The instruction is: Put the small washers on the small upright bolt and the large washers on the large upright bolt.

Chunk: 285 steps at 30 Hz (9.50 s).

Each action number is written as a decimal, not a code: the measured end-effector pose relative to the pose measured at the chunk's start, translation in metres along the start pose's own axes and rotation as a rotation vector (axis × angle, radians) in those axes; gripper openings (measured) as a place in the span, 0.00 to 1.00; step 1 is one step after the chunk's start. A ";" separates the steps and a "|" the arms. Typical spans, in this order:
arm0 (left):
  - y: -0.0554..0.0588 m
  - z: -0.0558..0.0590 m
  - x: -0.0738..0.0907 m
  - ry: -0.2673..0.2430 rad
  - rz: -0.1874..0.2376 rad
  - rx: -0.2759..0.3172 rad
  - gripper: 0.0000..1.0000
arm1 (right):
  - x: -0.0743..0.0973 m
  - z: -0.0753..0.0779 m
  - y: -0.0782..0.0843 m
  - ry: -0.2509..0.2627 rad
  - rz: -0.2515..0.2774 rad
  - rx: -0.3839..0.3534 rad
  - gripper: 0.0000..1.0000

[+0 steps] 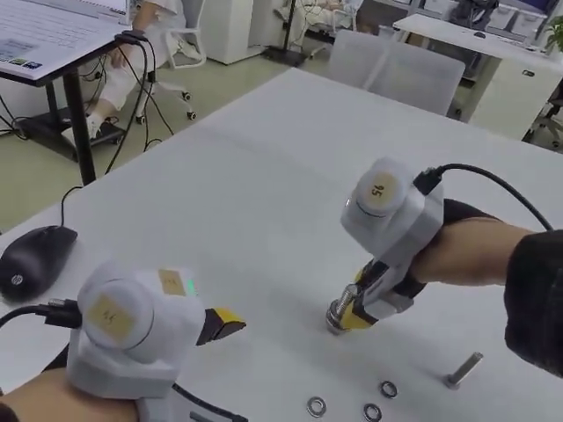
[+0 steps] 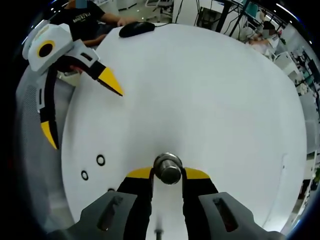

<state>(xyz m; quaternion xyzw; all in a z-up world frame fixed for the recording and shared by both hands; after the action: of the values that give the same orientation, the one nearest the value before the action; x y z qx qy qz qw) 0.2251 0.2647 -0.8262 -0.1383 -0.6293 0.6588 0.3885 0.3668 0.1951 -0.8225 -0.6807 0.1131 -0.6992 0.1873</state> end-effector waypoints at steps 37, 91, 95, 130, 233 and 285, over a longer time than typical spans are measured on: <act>0.002 0.003 -0.001 0.010 -0.015 -0.004 0.89 | -0.001 -0.006 0.013 0.000 -0.021 0.006 0.26; -0.002 0.012 -0.005 0.053 -0.025 -0.048 0.89 | 0.022 -0.125 0.043 -0.060 0.032 -0.014 0.26; -0.002 0.014 -0.005 0.061 -0.029 -0.057 0.89 | 0.020 -0.135 0.044 -0.072 0.027 -0.011 0.26; -0.002 0.038 -0.008 0.190 -0.030 -0.076 0.88 | 0.004 -0.151 0.038 -0.103 0.017 0.022 0.23; -0.013 0.031 -0.022 0.252 -0.038 -0.097 0.87 | 0.118 -0.085 0.076 0.078 0.039 -0.088 0.13; -0.025 0.031 -0.028 0.270 -0.014 -0.108 0.87 | 0.104 -0.024 0.103 0.101 -0.032 -0.133 0.13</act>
<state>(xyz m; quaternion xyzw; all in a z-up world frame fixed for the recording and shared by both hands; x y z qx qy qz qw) 0.2312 0.2208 -0.8062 -0.2421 -0.6070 0.5966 0.4659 0.3536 0.0570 -0.7719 -0.6571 0.1579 -0.7265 0.1245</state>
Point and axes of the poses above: the centre of the closed fingertips' face, and the gripper's own axes: x roughly backward along the fingers, z roughly to its right, y roughly out of its underside, the point moved 4 cm from there along x, roughly backward along the fingers, and after that the axes turned 10 degrees about z, right-handed, at the moved point
